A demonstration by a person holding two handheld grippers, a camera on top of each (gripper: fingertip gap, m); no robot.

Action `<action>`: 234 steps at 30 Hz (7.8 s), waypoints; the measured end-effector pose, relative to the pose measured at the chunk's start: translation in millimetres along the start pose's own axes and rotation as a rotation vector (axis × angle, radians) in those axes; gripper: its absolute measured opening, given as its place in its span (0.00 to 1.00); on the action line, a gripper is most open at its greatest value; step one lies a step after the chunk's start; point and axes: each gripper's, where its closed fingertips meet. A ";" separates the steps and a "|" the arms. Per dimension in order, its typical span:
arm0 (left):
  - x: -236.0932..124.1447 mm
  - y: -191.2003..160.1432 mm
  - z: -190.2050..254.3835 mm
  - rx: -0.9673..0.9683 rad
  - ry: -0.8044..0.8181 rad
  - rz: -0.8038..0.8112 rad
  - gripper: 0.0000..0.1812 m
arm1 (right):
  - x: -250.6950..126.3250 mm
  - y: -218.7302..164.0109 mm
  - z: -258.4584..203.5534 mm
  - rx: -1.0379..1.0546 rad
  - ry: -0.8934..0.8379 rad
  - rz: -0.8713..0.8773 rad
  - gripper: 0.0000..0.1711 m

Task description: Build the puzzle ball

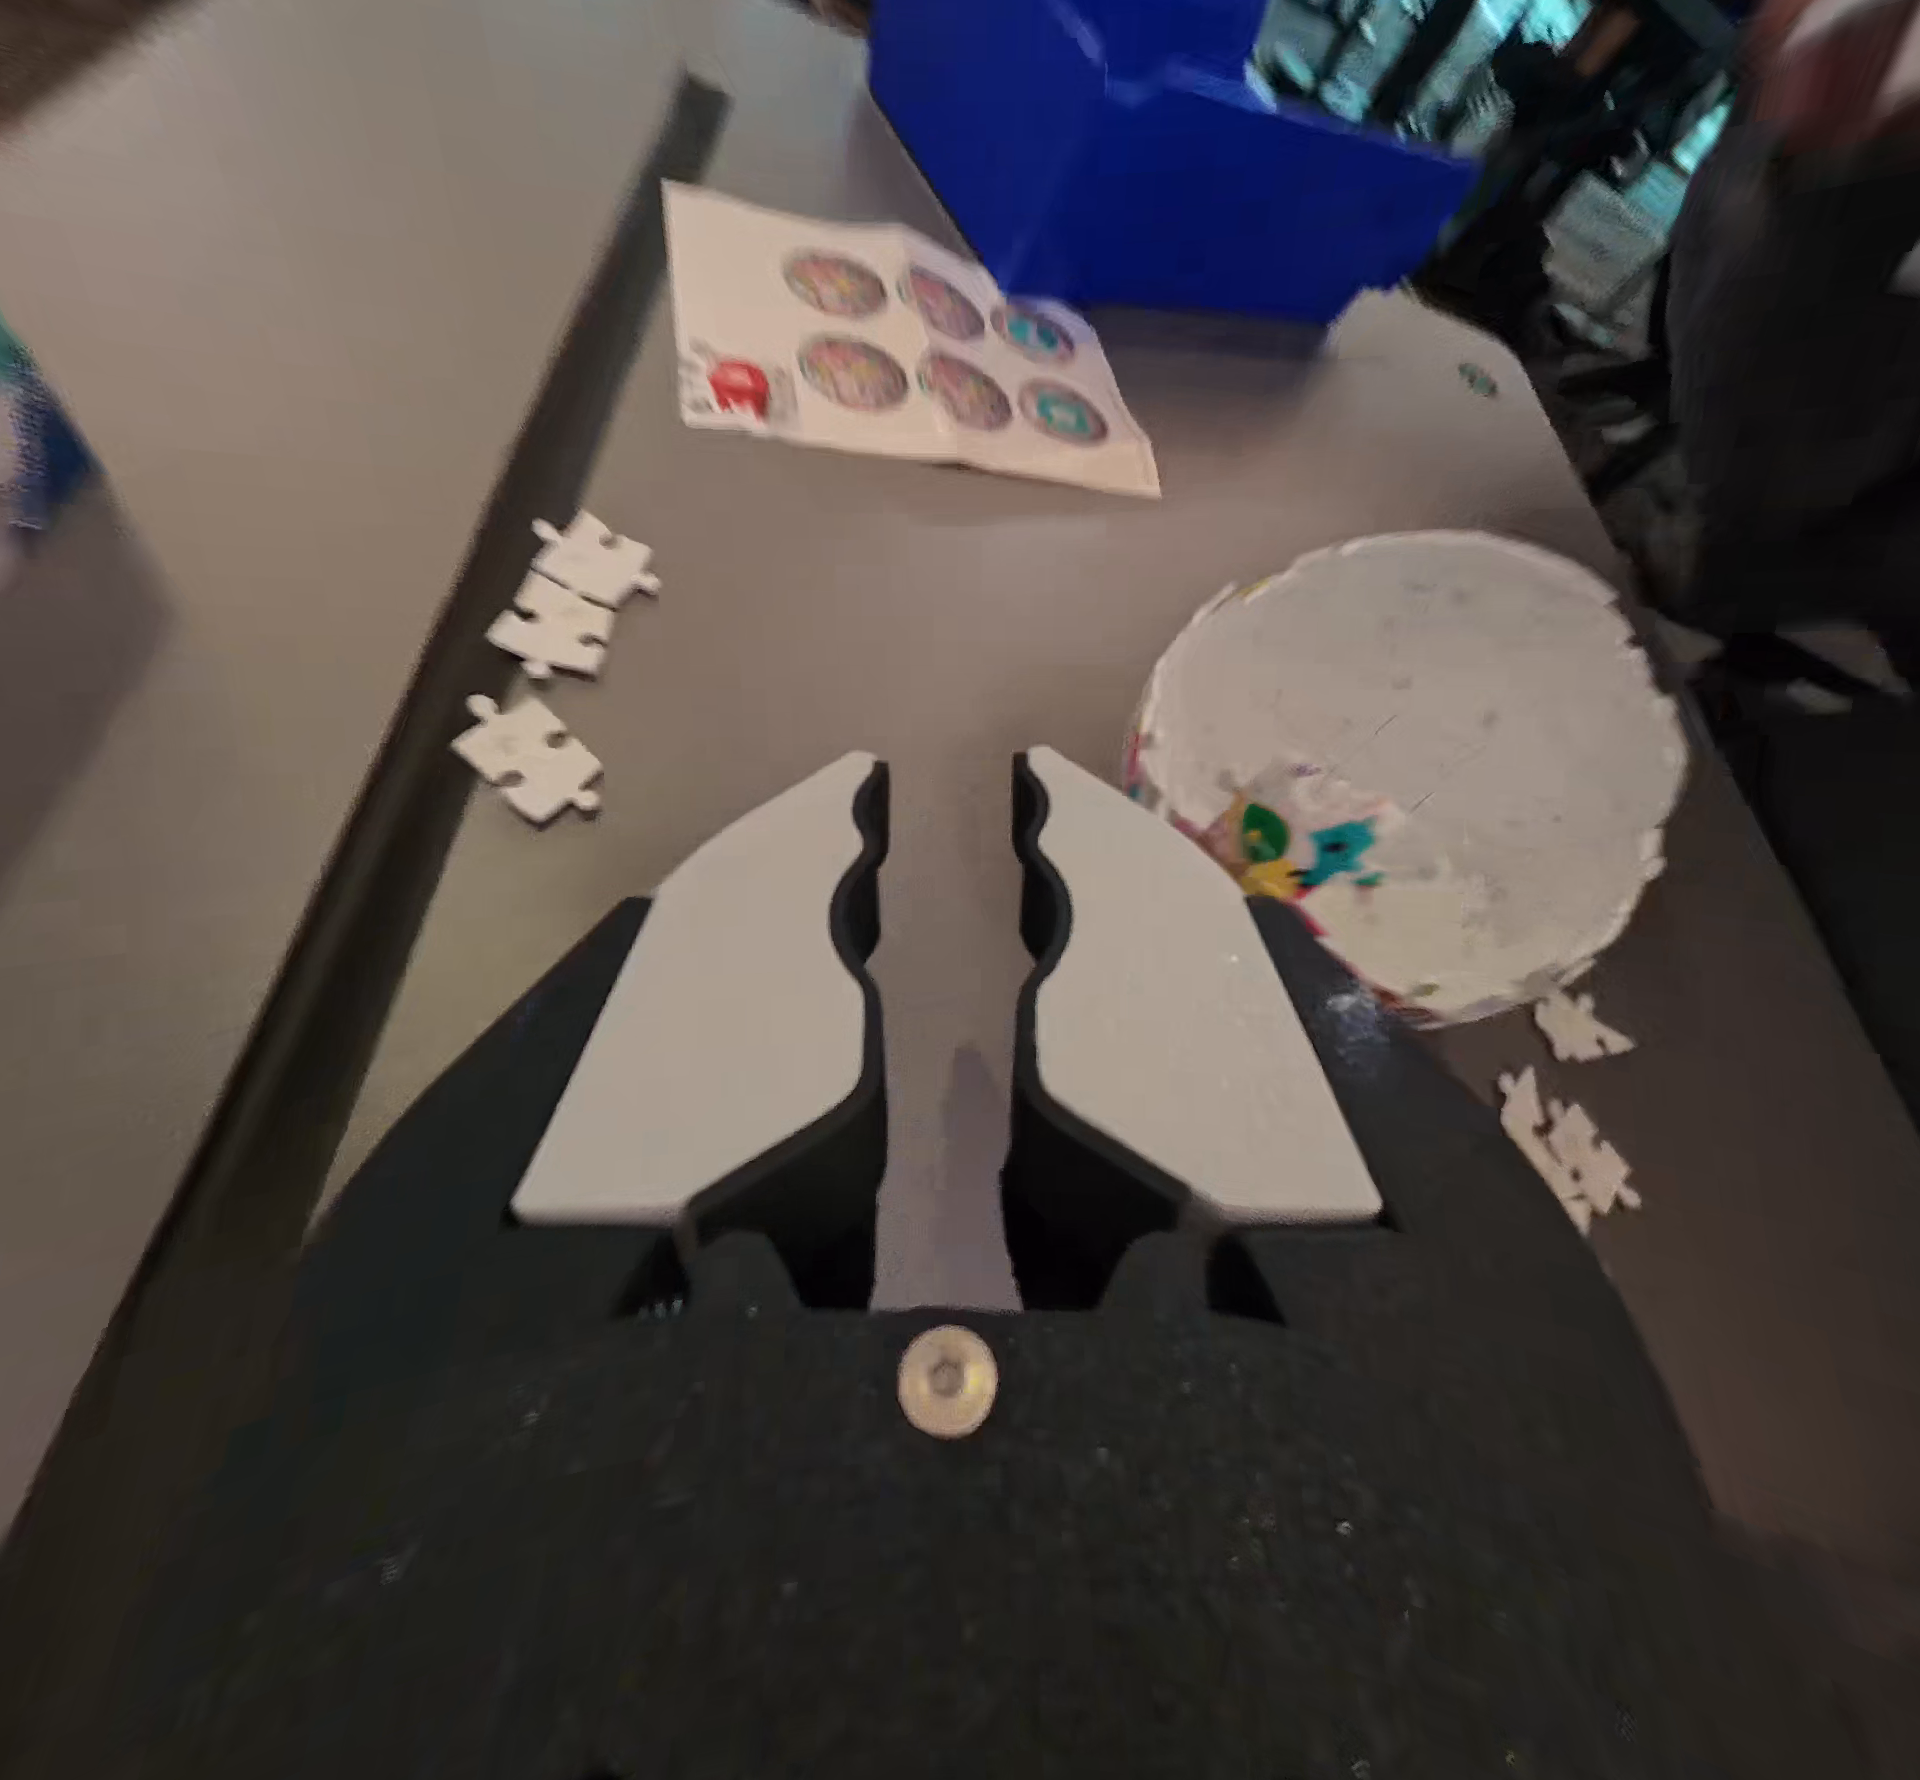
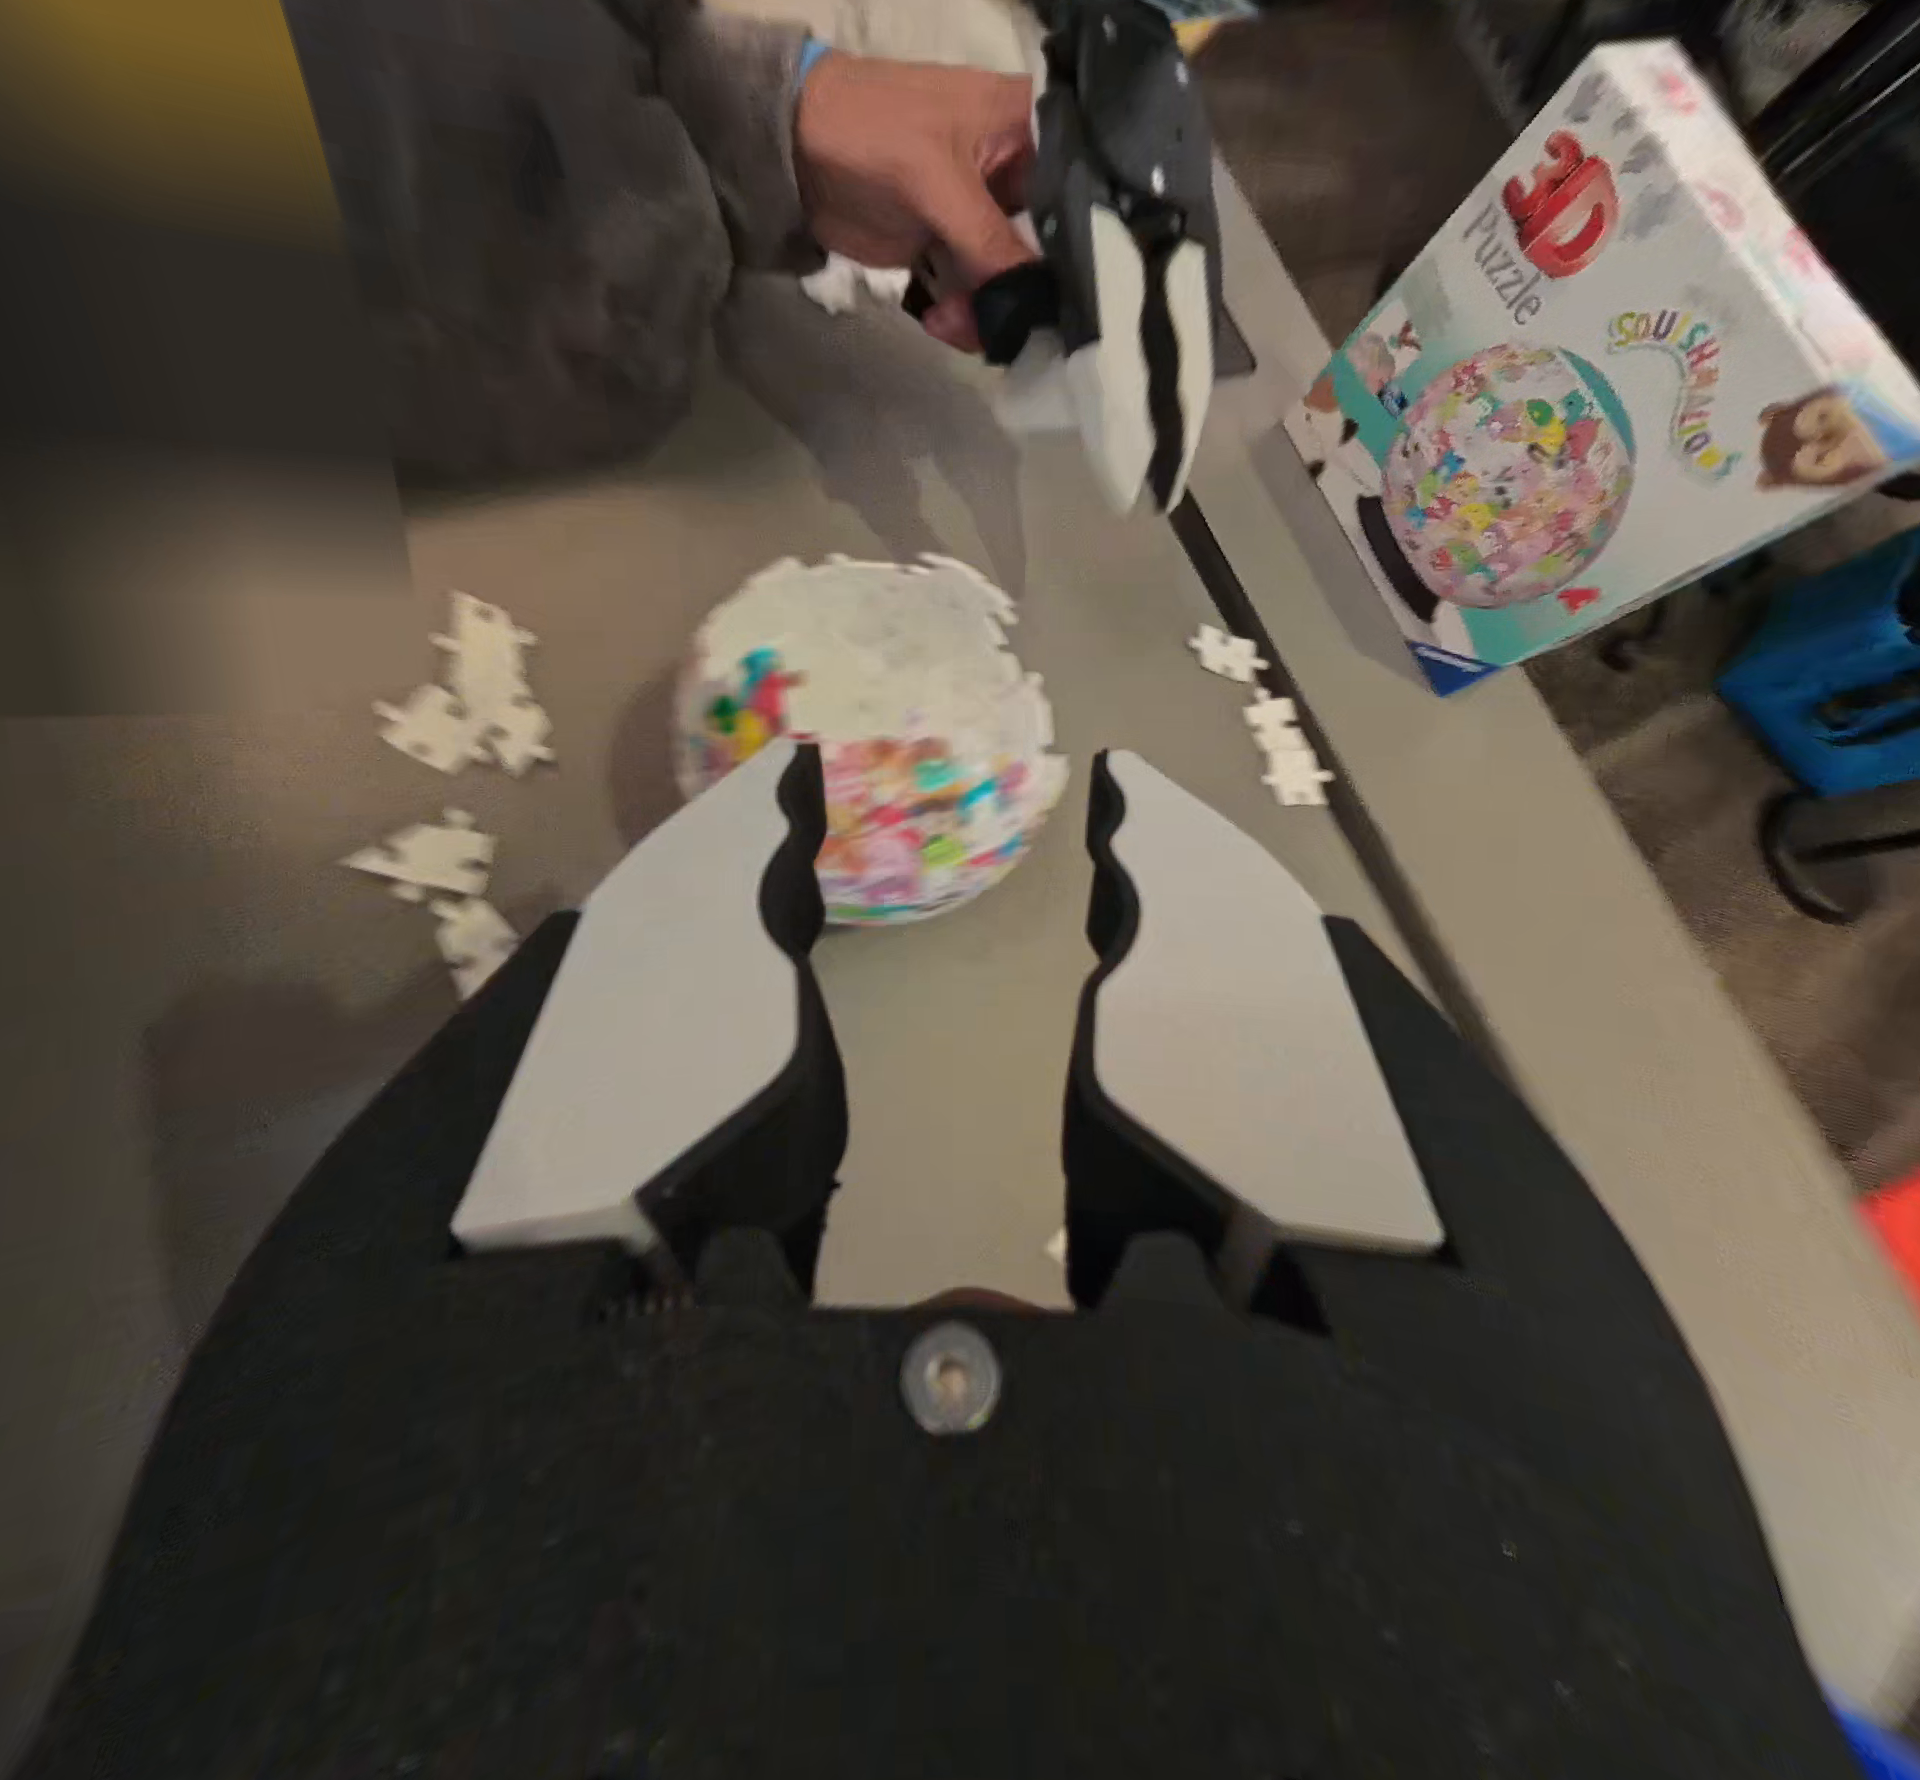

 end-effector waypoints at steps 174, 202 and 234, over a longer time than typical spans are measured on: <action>57.6 -138.9 370.3 -0.010 0.173 -0.067 0.01 | 2.3 -57.3 -233.7 0.406 0.728 0.540 0.00; 26.8 -99.1 348.6 -0.298 0.130 0.225 0.01 | 16.8 -61.5 -211.0 0.294 0.471 0.413 0.01; 31.0 -107.5 346.5 -0.346 0.110 0.179 0.01 | 25.5 -64.7 -214.5 0.493 0.634 0.494 0.02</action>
Point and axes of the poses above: each gripper's, where its closed fingertips meet, x out along the fingers, y out of its top, z = x × y across the jaws, and after that the axes turned 10 degrees about y, right-handed
